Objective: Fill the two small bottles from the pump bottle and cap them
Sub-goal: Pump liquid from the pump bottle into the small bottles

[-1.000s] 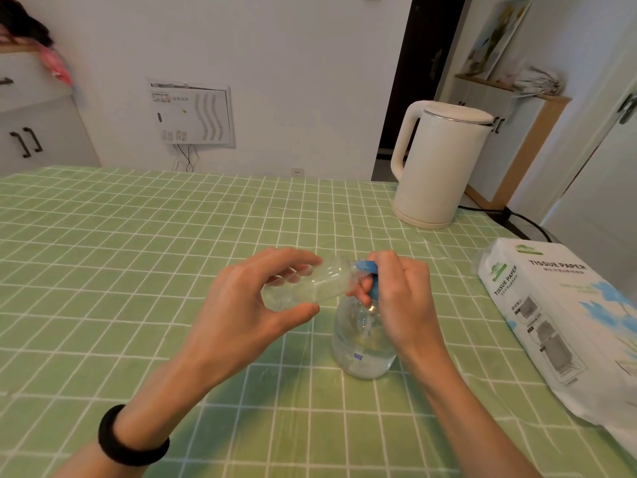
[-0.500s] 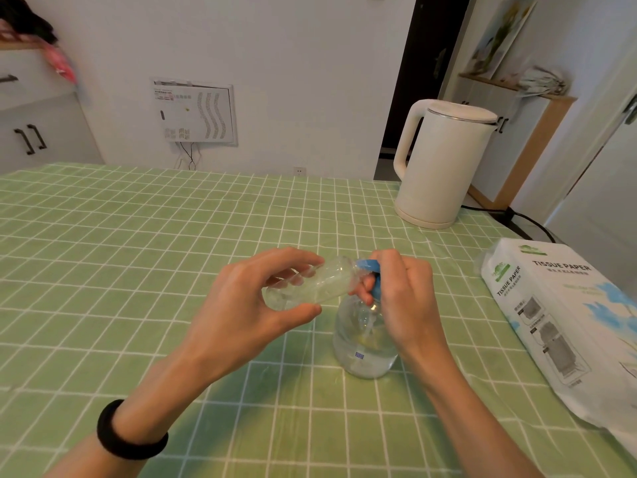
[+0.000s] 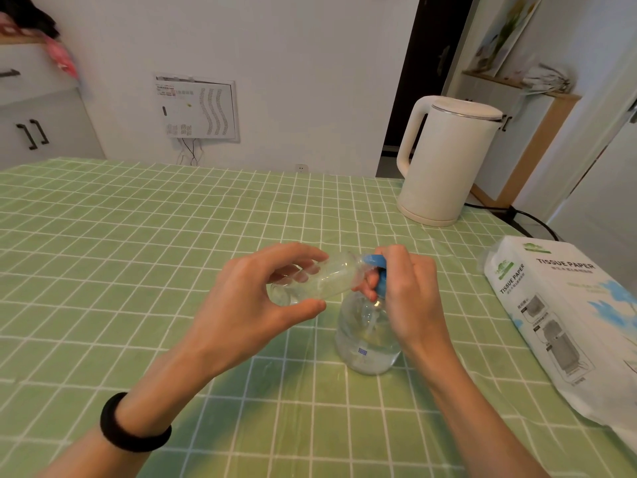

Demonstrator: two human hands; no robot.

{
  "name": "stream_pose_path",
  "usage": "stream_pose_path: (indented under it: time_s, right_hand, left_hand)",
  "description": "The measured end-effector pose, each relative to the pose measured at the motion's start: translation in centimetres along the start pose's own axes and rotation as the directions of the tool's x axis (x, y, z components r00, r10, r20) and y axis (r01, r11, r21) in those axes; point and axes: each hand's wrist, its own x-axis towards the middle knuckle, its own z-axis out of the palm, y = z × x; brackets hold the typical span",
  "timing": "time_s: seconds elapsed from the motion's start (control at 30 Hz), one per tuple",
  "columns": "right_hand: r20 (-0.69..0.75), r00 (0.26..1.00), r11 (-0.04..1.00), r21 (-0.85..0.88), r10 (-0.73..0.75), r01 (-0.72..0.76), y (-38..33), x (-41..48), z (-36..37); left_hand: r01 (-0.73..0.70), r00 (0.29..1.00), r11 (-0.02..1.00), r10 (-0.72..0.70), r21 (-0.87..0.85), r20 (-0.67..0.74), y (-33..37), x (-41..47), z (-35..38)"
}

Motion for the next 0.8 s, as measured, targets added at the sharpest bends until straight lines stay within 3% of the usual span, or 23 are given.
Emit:
stream_pose_path:
  time_s: [0.8]
  right_hand:
    - [-0.001, 1.0, 1.0, -0.018, -0.009, 0.008, 0.5, -0.08, -0.06]
  left_hand:
    - [0.0, 1.0, 0.999, 0.001, -0.042, 0.011, -0.17, -0.12, 0.17]
